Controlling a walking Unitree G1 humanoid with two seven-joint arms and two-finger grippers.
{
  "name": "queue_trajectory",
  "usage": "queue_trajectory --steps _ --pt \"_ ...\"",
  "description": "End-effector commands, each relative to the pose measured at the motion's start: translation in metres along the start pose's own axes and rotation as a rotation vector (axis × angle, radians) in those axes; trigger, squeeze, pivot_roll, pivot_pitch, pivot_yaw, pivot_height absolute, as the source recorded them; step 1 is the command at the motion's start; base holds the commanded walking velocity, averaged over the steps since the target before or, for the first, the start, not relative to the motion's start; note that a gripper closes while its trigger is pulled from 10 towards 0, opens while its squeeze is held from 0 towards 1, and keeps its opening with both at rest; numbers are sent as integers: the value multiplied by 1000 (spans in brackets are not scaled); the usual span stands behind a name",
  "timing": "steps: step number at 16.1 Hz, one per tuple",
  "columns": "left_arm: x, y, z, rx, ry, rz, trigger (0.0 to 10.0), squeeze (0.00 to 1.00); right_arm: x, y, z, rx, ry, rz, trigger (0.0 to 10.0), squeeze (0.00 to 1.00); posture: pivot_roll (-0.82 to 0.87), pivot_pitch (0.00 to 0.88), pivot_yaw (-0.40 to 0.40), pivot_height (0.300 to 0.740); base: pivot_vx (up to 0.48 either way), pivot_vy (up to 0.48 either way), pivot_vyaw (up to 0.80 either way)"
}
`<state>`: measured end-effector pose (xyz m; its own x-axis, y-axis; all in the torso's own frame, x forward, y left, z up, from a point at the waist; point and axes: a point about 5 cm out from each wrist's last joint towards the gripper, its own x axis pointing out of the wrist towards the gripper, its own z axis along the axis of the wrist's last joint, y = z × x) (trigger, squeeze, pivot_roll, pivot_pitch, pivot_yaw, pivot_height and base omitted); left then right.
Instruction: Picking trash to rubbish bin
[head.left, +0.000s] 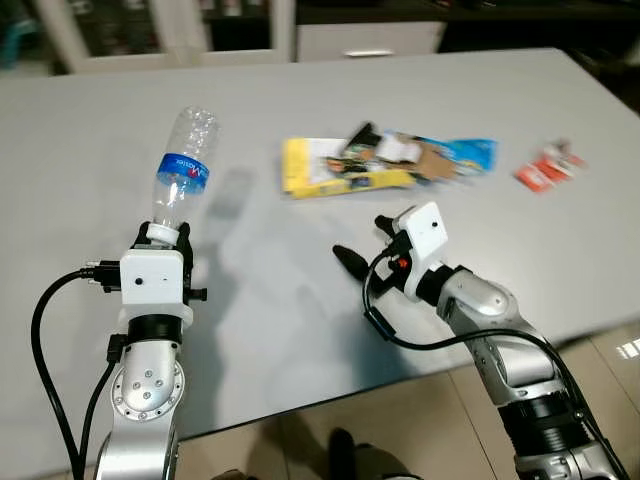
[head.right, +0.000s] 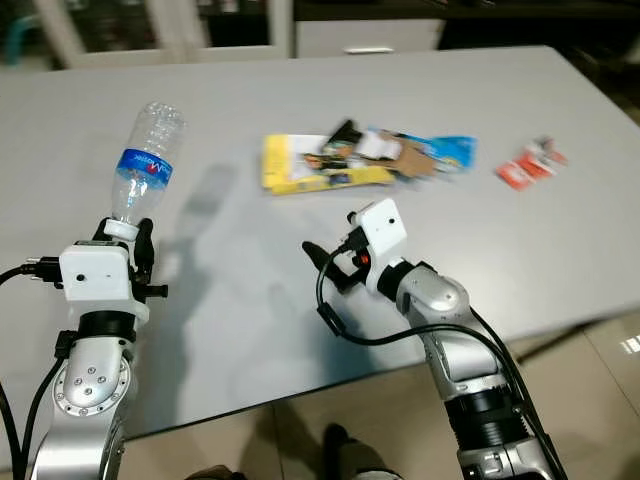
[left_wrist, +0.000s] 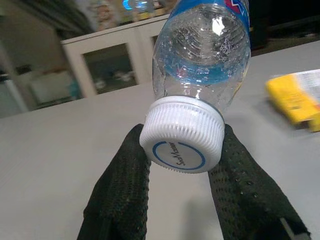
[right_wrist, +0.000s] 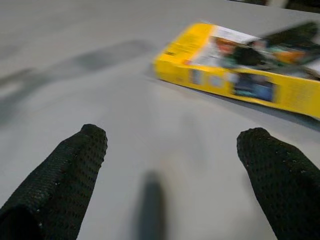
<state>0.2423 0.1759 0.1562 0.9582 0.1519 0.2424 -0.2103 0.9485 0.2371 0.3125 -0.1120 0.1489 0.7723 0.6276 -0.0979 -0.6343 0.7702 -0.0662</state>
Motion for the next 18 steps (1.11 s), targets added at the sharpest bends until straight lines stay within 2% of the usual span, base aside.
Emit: queue_trajectory --steps 1,5,9,14,18 --pt "-2 -3 1 0 8 13 10000 0 -2 -8 0 2 -8 -37 10000 0 -52 179 -68 740 0 0 -738" --pt "0 -10 2 -33 23 -11 10000 0 -1 -15 2 -18 -15 -60 10000 0 -58 181 -70 740 0 0 -184" --pt "9 -8 1 -61 44 14 10000 0 1 -9 3 -28 -23 -54 10000 0 -62 178 -69 740 0 0 0" --pt "9 -6 -1 -64 63 8 10000 0 3 -8 3 -21 -35 -68 10000 0 -58 177 -64 740 0 -422 0" --pt "12 -6 -3 -71 75 3 10000 0 9 -9 6 66 -79 -123 10000 0 -39 161 -58 740 0 -427 0"
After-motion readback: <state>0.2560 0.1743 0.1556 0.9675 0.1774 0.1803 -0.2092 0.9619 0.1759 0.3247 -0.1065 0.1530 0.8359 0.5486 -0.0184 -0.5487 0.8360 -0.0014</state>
